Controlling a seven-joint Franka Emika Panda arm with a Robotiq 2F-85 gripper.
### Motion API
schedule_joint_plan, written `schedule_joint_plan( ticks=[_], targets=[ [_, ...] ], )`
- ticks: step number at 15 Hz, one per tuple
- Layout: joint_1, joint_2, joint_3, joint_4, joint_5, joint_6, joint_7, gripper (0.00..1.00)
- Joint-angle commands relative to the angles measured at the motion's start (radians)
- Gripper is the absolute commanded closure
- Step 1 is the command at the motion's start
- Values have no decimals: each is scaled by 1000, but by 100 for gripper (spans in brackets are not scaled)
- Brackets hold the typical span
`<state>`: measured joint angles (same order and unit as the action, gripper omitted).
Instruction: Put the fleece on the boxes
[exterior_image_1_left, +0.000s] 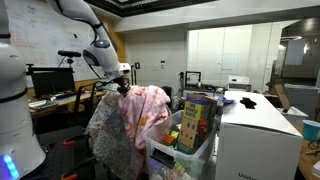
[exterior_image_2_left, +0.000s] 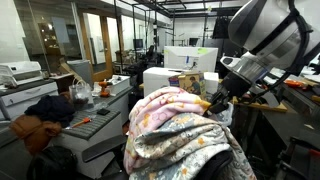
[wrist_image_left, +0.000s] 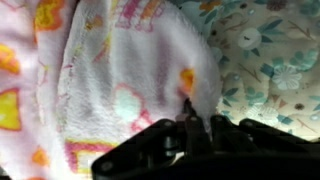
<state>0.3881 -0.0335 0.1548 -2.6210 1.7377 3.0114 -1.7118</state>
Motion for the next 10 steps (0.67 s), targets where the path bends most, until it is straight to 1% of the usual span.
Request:
schedule_joint_plan(
  ticks=[1, 6, 10],
  targets=[
    [-8, 16, -7, 17, 20, -13, -21, 99],
    [-10, 31, -6, 66, -38, 17, 67, 99],
    [-14, 18, -4, 138, -9, 18, 121, 99]
  ],
)
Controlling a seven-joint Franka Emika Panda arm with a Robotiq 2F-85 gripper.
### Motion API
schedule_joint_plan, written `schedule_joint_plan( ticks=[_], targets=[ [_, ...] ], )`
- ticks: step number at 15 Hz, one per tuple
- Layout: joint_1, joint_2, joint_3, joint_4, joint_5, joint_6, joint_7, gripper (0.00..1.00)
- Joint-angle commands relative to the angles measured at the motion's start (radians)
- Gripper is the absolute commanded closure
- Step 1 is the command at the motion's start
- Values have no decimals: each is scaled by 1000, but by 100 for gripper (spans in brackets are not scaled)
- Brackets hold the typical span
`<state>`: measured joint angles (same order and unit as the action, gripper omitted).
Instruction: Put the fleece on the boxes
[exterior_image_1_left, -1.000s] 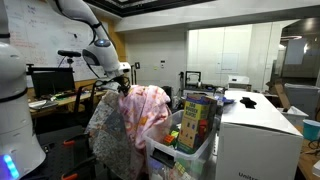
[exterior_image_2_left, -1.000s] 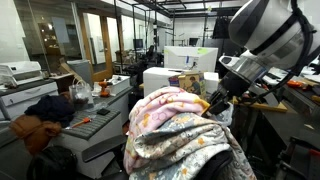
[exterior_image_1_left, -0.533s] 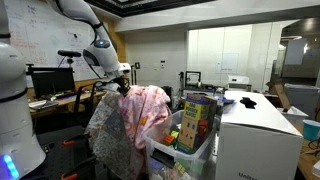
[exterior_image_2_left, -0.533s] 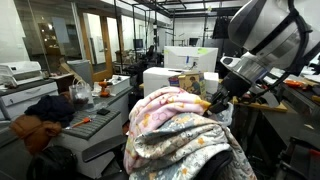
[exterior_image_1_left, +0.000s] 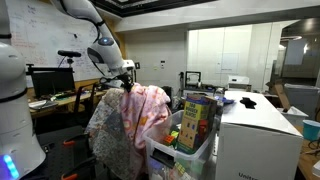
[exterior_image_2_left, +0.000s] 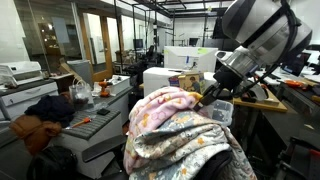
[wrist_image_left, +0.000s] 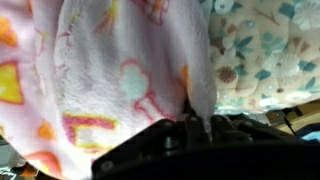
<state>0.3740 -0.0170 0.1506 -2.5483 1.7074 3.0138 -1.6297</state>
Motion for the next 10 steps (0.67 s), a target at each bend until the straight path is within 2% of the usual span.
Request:
schedule_joint_plan(
  ticks=[1, 5, 6, 7, 10],
  targets=[
    [-1, -1, 0, 84, 32, 13, 52, 99],
    [-5, -4, -2, 159, 103, 18, 51, 99],
    [-1, 17, 1, 142, 13, 6, 154, 99],
    [-43, 30, 46, 121, -85, -18, 272, 99],
    [-66, 72, 53, 83, -298, -141, 515, 99]
  ],
)
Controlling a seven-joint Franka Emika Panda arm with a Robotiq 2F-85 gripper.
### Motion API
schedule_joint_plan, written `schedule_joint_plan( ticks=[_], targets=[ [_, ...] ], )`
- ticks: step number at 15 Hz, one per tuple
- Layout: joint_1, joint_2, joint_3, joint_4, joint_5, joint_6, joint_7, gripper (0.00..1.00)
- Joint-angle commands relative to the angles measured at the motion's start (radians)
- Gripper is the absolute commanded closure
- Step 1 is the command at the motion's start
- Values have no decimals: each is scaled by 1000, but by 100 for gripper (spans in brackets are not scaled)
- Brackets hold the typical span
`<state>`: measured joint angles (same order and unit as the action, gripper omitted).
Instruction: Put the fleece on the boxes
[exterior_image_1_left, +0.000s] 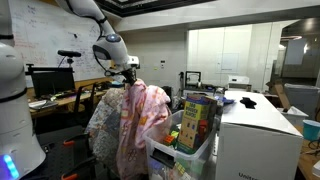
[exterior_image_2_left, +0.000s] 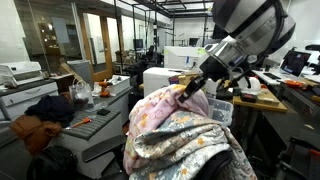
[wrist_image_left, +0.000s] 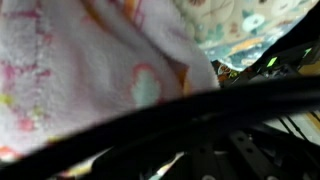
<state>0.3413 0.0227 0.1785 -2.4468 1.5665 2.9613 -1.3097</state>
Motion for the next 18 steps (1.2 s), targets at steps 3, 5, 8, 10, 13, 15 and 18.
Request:
schedule_joint_plan(
  ticks=[3, 5, 8, 10, 13, 15, 18],
  targets=[
    [-65, 36, 12, -24, -411, -254, 450, 99],
    [-97, 11, 1, -2, -570, -388, 615, 99],
    [-134, -27, 1, 70, -698, -540, 788, 99],
    [-143, -47, 3, 107, -715, -595, 842, 99],
    [-153, -66, -5, 155, -708, -652, 879, 99],
    [-159, -61, -11, 192, -701, -689, 905, 99],
    [-172, -46, -25, 254, -690, -762, 949, 99]
  ],
)
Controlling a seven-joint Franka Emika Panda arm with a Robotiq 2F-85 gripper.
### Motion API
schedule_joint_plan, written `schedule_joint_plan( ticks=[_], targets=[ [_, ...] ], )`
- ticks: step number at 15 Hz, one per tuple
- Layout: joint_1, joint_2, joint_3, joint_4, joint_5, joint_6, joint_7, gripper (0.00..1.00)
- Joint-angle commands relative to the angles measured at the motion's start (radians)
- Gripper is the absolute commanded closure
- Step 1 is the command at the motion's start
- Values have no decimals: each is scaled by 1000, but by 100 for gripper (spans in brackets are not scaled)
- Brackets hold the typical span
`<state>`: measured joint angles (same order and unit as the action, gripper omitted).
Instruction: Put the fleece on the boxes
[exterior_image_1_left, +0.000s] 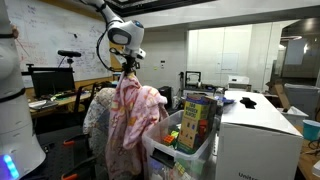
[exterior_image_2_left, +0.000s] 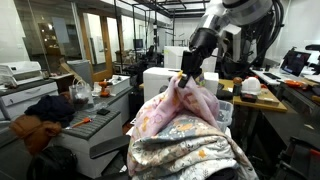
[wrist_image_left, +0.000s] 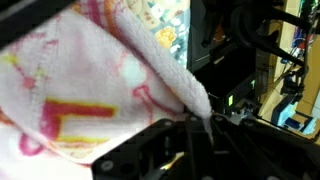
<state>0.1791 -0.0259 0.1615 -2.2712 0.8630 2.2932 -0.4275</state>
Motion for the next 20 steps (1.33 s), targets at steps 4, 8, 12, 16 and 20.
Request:
schedule_joint_plan(
  ticks=[4, 8, 12, 16, 20],
  targets=[
    [-24, 26, -18, 168, 10, -173, 141, 99],
    [-32, 56, -22, 268, 13, -225, 214, 99],
    [-32, 105, -19, 373, 12, -256, 293, 99],
    [-39, 153, -20, 464, 26, -304, 345, 99],
    [-66, 214, -26, 574, 72, -434, 385, 99]
  ],
)
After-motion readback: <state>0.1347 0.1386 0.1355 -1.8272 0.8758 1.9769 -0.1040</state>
